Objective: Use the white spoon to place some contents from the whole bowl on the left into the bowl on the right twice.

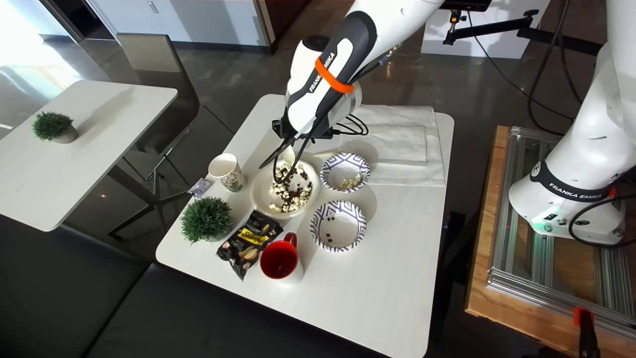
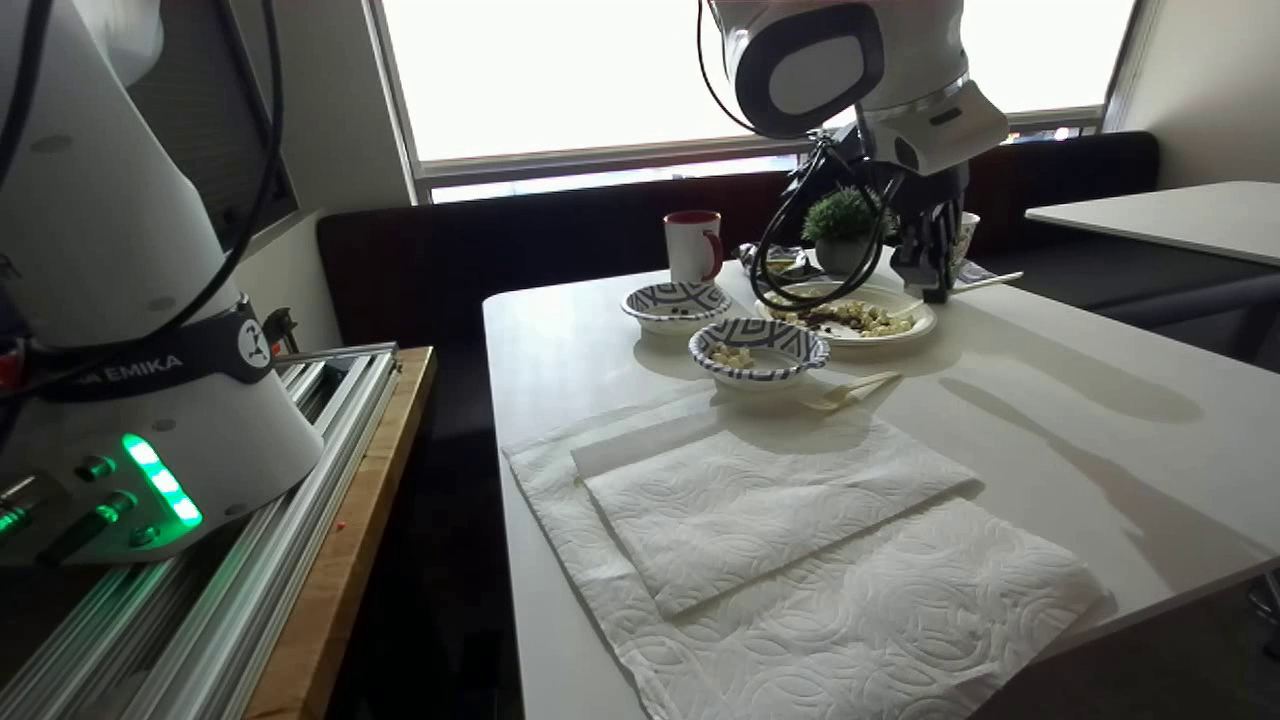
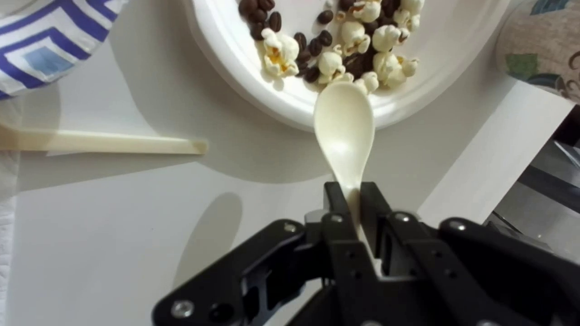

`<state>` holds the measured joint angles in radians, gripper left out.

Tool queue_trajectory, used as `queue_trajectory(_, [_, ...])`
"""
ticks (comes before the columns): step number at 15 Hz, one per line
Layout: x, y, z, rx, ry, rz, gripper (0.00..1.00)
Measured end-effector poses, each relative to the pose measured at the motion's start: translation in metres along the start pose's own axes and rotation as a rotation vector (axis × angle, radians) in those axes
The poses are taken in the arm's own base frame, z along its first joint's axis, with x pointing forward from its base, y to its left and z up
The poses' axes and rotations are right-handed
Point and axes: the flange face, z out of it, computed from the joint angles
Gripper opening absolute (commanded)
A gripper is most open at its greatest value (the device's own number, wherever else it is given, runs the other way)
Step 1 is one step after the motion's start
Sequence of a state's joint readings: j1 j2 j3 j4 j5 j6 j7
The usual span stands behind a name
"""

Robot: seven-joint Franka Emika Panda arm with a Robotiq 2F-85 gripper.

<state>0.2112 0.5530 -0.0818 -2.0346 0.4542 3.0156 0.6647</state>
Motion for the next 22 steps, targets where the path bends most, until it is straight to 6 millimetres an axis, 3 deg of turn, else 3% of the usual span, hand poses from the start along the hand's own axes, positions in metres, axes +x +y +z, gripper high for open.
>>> queue_trajectory(5, [-0.004, 0.0, 0.005, -0.018, 0.092, -0.014, 0.03])
queue_trajectory(22, [-0.047, -0.015, 0.017, -0.072, 0.236, -0.099, 0.03])
